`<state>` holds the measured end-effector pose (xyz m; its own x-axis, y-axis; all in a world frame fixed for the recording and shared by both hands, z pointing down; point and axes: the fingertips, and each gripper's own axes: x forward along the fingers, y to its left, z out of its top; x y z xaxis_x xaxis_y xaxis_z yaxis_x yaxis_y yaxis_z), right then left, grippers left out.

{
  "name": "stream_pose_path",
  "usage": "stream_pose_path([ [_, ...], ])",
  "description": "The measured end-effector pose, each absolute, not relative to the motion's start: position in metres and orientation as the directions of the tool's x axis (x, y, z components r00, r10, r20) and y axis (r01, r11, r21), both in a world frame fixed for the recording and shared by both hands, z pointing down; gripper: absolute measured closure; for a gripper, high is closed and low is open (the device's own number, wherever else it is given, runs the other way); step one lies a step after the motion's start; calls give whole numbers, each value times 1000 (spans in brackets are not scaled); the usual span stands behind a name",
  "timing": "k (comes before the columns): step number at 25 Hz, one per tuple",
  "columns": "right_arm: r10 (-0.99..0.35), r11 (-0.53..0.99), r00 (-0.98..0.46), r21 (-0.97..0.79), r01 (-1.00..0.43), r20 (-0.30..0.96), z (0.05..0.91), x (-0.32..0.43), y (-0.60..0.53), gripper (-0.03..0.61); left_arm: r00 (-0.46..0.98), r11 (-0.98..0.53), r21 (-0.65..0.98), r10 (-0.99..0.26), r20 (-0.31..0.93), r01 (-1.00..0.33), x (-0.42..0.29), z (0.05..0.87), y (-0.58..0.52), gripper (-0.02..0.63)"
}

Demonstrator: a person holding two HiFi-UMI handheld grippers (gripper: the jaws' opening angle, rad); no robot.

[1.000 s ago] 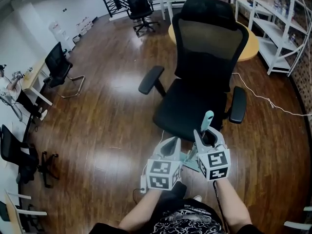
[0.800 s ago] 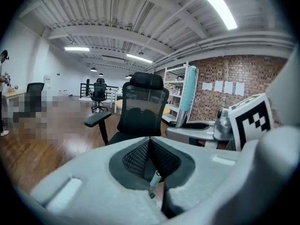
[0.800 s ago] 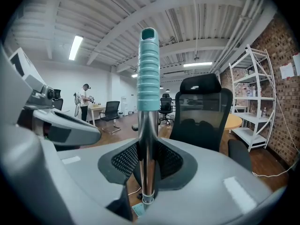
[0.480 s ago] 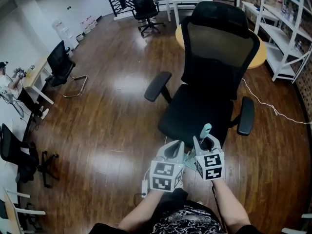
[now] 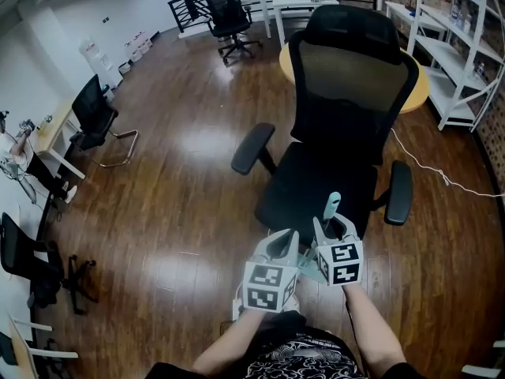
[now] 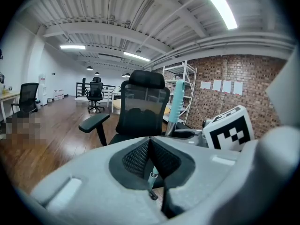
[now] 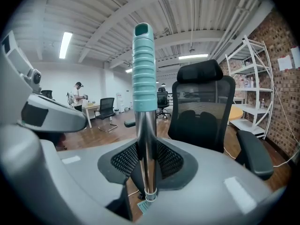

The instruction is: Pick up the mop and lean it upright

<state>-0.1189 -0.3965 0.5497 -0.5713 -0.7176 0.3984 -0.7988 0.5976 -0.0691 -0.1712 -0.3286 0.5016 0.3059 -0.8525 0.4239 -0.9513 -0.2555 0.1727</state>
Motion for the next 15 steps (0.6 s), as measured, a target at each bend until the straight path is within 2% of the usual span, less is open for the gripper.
stream_pose_path([
  [6, -717, 583, -558, -81, -809, 418, 549, -113, -410, 448, 324, -276, 171, -846, 423, -946, -165, 499, -334, 611],
  [12, -693, 603, -577, -90, -792, 432, 552, -113, -410, 365, 323, -274, 175, -846, 425, -946, -165, 500, -336, 611],
  [15, -693, 602, -574, -88, -793, 436, 554, -113, -406, 359, 324, -274, 176, -846, 424, -945, -164, 500, -336, 611],
])
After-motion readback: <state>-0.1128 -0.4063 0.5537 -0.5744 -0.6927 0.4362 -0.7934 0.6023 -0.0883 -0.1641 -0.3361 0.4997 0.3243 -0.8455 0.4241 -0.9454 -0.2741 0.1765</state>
